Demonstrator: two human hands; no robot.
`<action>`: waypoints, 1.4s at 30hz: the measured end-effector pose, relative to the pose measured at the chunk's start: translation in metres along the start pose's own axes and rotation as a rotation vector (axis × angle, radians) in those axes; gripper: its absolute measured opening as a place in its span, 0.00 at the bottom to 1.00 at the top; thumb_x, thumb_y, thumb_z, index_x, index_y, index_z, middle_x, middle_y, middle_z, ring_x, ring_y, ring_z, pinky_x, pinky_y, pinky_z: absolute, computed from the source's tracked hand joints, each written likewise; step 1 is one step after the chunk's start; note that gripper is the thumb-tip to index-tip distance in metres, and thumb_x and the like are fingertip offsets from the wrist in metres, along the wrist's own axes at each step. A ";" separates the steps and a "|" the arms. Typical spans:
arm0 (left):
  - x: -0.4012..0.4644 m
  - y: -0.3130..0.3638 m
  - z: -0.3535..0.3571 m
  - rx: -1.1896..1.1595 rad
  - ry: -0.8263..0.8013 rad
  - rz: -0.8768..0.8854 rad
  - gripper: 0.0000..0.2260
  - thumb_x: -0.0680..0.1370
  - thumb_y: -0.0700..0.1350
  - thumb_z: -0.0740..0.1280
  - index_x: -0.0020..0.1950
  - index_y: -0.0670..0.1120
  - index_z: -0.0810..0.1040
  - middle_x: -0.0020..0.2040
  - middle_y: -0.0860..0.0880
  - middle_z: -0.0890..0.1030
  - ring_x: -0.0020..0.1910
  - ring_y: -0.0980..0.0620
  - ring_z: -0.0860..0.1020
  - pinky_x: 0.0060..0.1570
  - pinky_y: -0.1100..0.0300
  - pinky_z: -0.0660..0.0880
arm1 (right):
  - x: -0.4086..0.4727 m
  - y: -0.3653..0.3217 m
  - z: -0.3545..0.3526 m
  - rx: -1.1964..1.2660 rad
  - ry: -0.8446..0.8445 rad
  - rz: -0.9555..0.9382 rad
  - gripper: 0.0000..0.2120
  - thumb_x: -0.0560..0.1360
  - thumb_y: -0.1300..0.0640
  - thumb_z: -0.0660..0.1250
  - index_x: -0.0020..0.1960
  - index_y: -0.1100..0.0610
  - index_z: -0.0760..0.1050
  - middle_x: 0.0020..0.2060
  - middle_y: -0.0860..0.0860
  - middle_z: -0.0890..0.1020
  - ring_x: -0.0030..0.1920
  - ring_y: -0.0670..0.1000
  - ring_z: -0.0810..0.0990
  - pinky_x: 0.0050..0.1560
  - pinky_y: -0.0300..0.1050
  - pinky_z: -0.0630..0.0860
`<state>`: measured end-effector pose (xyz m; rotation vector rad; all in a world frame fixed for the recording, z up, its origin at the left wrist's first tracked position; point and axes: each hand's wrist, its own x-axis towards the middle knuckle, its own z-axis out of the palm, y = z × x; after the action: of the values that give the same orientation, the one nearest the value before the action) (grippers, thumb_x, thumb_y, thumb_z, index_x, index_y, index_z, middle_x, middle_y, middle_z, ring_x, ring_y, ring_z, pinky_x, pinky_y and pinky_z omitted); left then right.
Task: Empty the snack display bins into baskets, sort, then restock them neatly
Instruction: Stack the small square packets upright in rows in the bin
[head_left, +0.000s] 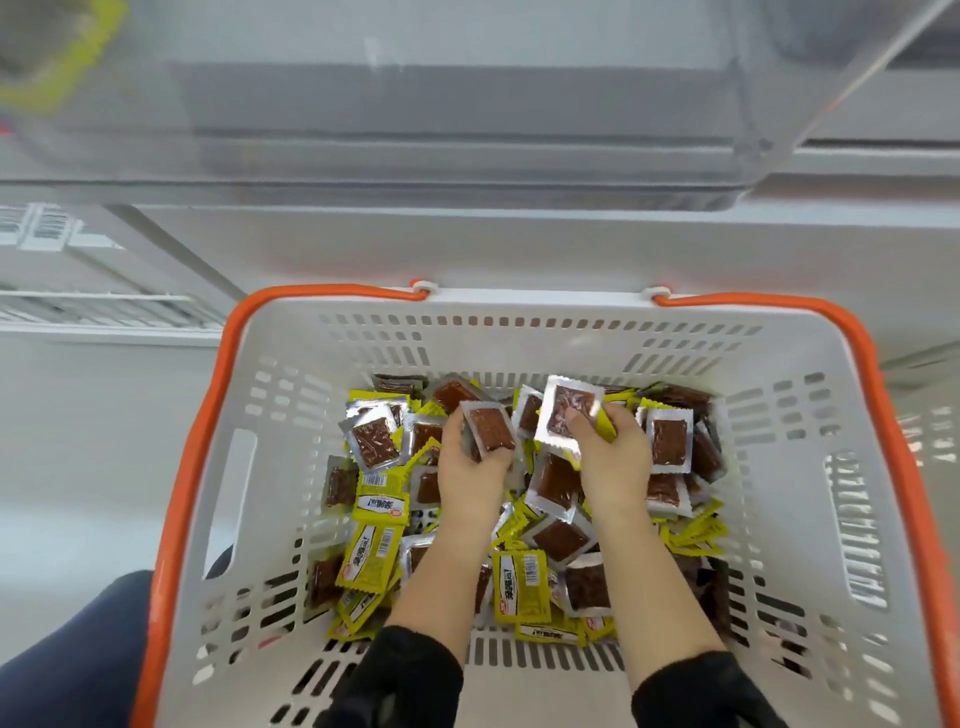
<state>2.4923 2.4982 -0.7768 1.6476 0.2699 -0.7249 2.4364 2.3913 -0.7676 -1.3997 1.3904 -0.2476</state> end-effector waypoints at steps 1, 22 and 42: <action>-0.008 0.005 -0.002 -0.107 -0.015 -0.062 0.30 0.73 0.31 0.69 0.72 0.49 0.68 0.60 0.46 0.79 0.57 0.46 0.79 0.56 0.50 0.78 | -0.008 -0.002 -0.003 0.072 -0.016 0.018 0.23 0.78 0.55 0.66 0.72 0.59 0.68 0.69 0.53 0.71 0.69 0.54 0.69 0.58 0.41 0.64; -0.195 0.091 -0.064 -0.159 -0.308 0.369 0.20 0.74 0.39 0.72 0.60 0.57 0.74 0.58 0.57 0.79 0.54 0.62 0.79 0.44 0.70 0.75 | -0.180 -0.055 -0.100 0.222 -0.224 -0.313 0.18 0.70 0.49 0.74 0.57 0.54 0.78 0.53 0.51 0.82 0.50 0.46 0.82 0.45 0.38 0.76; -0.207 0.084 -0.078 -0.194 -0.365 0.189 0.19 0.68 0.50 0.72 0.59 0.59 0.80 0.67 0.49 0.75 0.64 0.50 0.76 0.66 0.44 0.71 | -0.213 -0.048 -0.087 0.245 -0.355 -0.403 0.20 0.77 0.47 0.66 0.66 0.53 0.74 0.59 0.45 0.78 0.57 0.41 0.77 0.55 0.35 0.70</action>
<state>2.4027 2.5989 -0.5825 1.3086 -0.0745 -0.8117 2.3365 2.5038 -0.5876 -1.4248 0.7556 -0.3956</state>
